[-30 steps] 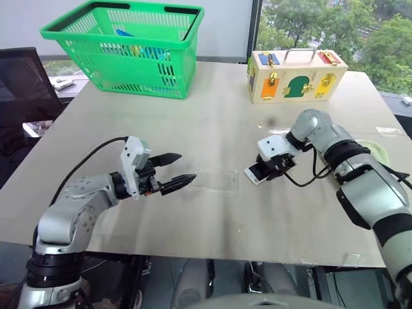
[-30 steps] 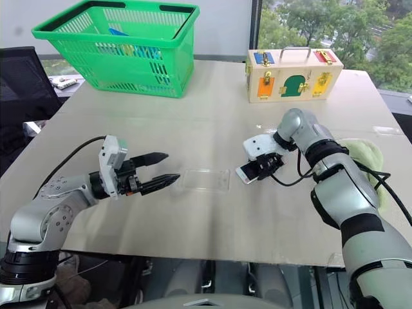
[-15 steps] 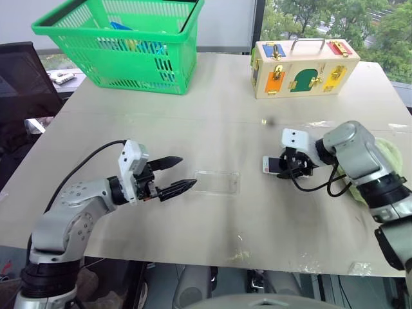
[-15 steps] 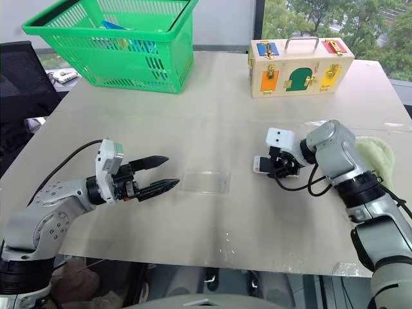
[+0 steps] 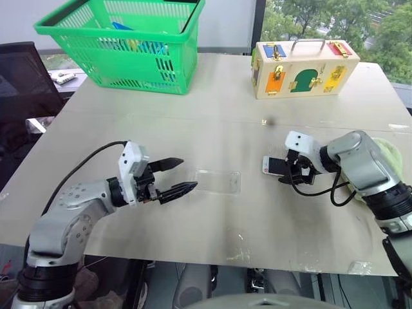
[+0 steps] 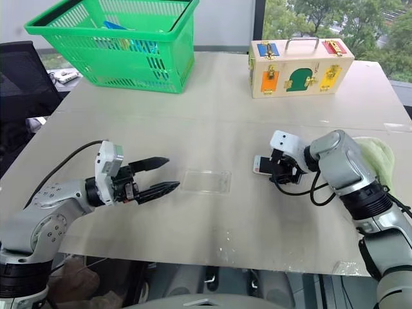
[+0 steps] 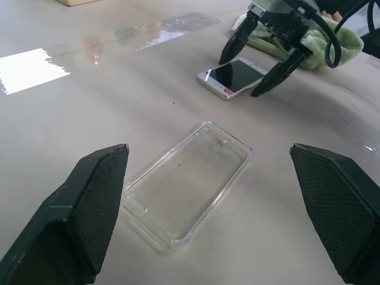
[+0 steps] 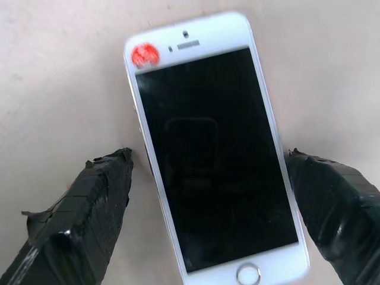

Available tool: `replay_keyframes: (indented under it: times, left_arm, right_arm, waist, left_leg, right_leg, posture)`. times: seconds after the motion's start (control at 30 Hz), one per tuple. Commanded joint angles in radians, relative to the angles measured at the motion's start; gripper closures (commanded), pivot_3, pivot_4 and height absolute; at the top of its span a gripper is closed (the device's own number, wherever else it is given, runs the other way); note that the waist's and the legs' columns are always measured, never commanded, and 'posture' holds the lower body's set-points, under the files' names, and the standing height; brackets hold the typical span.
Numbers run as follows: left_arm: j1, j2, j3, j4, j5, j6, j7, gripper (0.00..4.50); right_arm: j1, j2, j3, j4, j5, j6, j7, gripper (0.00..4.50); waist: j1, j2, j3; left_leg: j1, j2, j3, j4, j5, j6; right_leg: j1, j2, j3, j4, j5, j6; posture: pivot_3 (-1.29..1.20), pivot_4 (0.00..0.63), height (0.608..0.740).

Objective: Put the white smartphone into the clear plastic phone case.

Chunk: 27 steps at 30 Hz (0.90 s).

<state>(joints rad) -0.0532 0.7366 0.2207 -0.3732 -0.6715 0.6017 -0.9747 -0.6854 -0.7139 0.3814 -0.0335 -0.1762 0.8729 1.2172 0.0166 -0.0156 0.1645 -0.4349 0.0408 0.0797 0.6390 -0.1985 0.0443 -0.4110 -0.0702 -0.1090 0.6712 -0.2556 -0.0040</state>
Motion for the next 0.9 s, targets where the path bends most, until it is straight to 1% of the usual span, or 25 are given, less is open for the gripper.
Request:
replay_keyframes:
  times: [0.03,0.07,0.13,0.2,0.23,0.27,0.33,0.43,0.47,0.57,0.7,0.8,0.9]
  left_arm:
    - [0.009,0.002,0.017,-0.042,-0.013,-0.021,0.005,0.0]
    - [0.01,0.001,0.016,-0.044,-0.013,-0.021,0.007,0.0]
    - [0.02,0.004,0.012,-0.056,-0.007,-0.031,0.002,0.0]
    - [0.037,0.012,0.005,-0.072,0.014,-0.057,-0.006,0.0]
    - [0.047,0.02,-0.001,-0.079,0.031,-0.075,-0.012,0.0]
    - [0.06,0.027,-0.011,-0.085,0.053,-0.099,-0.022,0.0]
    - [0.081,0.02,-0.015,-0.09,0.098,-0.16,-0.017,0.0]
    - [0.066,0.04,-0.042,-0.036,0.128,-0.168,-0.033,0.0]
    - [0.065,0.04,-0.054,0.012,0.149,-0.191,-0.047,0.0]
    - [0.106,0.018,-0.077,0.256,0.248,-0.407,-0.135,0.0]
    - [0.058,0.05,-0.116,0.412,0.289,-0.468,-0.219,0.0]
    - [-0.006,0.062,-0.153,0.462,0.304,-0.45,-0.252,0.0]
    - [-0.062,0.043,-0.173,0.475,0.303,-0.438,-0.249,0.0]
  right_arm:
    - [0.001,-0.025,0.05,0.031,-0.014,0.032,-0.013,0.03]
    - [-0.003,-0.022,0.054,0.039,-0.005,0.039,-0.011,0.03]
    - [-0.008,-0.016,0.059,0.061,0.009,0.043,-0.013,0.57]
    - [-0.009,-0.012,0.054,0.077,0.019,0.041,-0.029,1.32]
    - [-0.008,-0.011,0.048,0.078,0.025,0.043,-0.036,1.62]
    - [-0.006,-0.011,0.035,0.07,0.04,0.054,-0.038,1.69]
    - [-0.003,-0.005,-0.005,0.04,0.08,0.087,-0.045,1.69]
    - [-0.001,0.011,-0.079,-0.055,0.161,0.165,-0.058,1.69]
    - [-0.002,0.019,-0.102,-0.103,0.193,0.201,-0.06,1.69]
    - [-0.01,0.039,-0.129,-0.232,0.27,0.288,-0.078,1.69]
    - [-0.021,0.043,-0.077,-0.369,0.319,0.309,-0.119,1.69]
    - [-0.059,0.064,0.011,-0.375,0.298,0.302,-0.18,1.69]
    - [-0.077,0.08,0.083,-0.355,0.277,0.277,-0.229,1.69]
  waist:
    - [0.001,0.0,0.0]
    - [0.001,0.0,0.0]
    - [0.0,0.0,0.0]
    - [-0.001,-0.001,-0.001]
    - [-0.001,-0.002,-0.001]
    - [-0.001,-0.002,-0.001]
    - [0.0,-0.002,-0.001]
    - [0.002,-0.001,0.0]
    - [0.002,0.0,0.0]
    - [-0.01,0.004,0.003]
    - [-0.012,0.002,0.004]
    - [-0.011,0.003,0.005]
    - [-0.009,0.003,0.005]
  left_leg:
    - [0.0,0.0,0.0,0.0,0.0,0.0]
    - [0.0,0.0,0.0,0.0,0.0,0.0]
    - [0.001,0.0,0.0,0.0,0.0,0.0]
    - [0.001,0.0,0.0,0.0,0.0,0.0]
    - [0.002,0.0,0.0,0.0,0.0,0.0]
    - [0.002,0.0,0.0,0.0,0.0,0.0]
    - [0.002,0.0,0.0,0.0,0.0,-0.001]
    - [0.001,0.0,-0.001,0.0,-0.002,-0.003]
    - [0.001,0.0,-0.001,0.0,-0.001,-0.002]
    - [0.001,0.0,0.001,-0.002,0.0,0.0]
    - [-0.001,0.004,0.002,-0.004,0.0,0.0]
    - [-0.001,0.004,0.002,-0.004,0.0,0.0]
    - [0.001,0.004,0.003,-0.004,0.0,0.0]
  right_leg:
    - [0.0,0.0,0.0,0.0,0.0,0.0]
    - [0.0,0.0,0.0,0.0,0.0,0.0]
    - [0.0,0.0,0.0,0.0,0.0,0.0]
    - [0.0,0.0,0.0,0.0,0.0,0.0]
    - [0.001,0.0,0.0,0.0,0.0,0.0]
    - [0.001,0.0,0.0,0.0,0.0,0.0]
    - [0.001,0.0,0.0,0.0,0.0,0.0]
    - [0.0,0.0,-0.001,0.0,-0.001,-0.002]
    - [0.0,0.0,0.0,0.0,-0.001,-0.002]
    - [-0.002,0.0,0.002,0.0,0.0,0.0]
    - [-0.004,0.004,0.001,0.0,0.0,-0.001]
    - [-0.004,0.004,0.001,0.0,0.0,0.0]
    - [-0.004,0.001,-0.001,0.0,0.0,0.0]
  posture:
    - [0.0,0.15,0.74]
    - [0.0,0.15,0.74]
    - [0.0,0.15,0.74]
    - [0.0,0.15,0.74]
    - [0.0,0.15,0.74]
    - [0.0,0.15,0.74]
    - [0.0,0.15,0.74]
    - [0.0,0.15,0.74]
    - [0.0,0.15,0.74]
    - [0.0,0.15,0.74]
    - [0.0,0.15,0.74]
    - [0.0,0.15,0.74]
    - [0.0,0.15,0.74]
